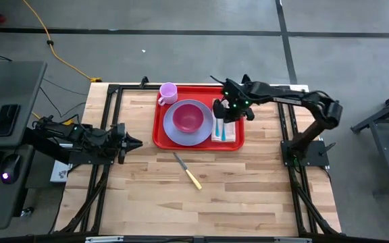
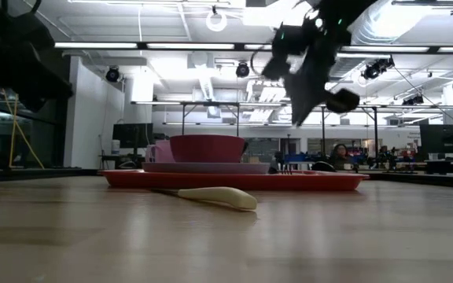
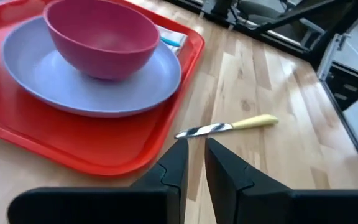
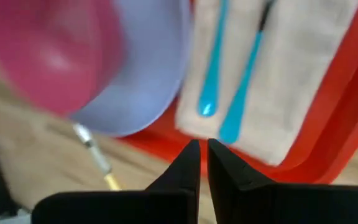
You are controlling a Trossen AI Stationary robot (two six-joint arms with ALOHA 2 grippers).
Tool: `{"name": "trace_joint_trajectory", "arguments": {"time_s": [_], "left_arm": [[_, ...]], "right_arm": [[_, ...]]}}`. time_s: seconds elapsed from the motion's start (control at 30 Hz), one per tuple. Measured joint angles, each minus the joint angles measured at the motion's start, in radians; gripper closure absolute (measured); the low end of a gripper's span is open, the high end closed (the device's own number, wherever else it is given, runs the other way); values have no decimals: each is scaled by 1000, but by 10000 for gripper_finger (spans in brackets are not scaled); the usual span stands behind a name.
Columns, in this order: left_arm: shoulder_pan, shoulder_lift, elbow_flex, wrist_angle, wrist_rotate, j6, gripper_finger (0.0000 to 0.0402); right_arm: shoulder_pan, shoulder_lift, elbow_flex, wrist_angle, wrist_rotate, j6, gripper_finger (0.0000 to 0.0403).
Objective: Set up tray
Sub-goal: Put the yellow knife to the right of the blue fork on the light pink napkin
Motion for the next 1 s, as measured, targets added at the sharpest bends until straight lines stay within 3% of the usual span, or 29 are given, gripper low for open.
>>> {"name": "trace_joint_trajectory", "arguments": {"time_s": [0.27, 0.57, 1.0], "left_arm": [[0, 0, 0, 0, 72, 1, 316], [0, 0, 0, 4, 80, -47, 316], [0, 0, 0, 8, 81, -79, 316]], "right_arm": [[187, -140, 0, 66, 84, 91, 400], [419, -143, 0, 290, 213, 91, 402], [596, -131, -1, 423, 333, -180, 402]]}}
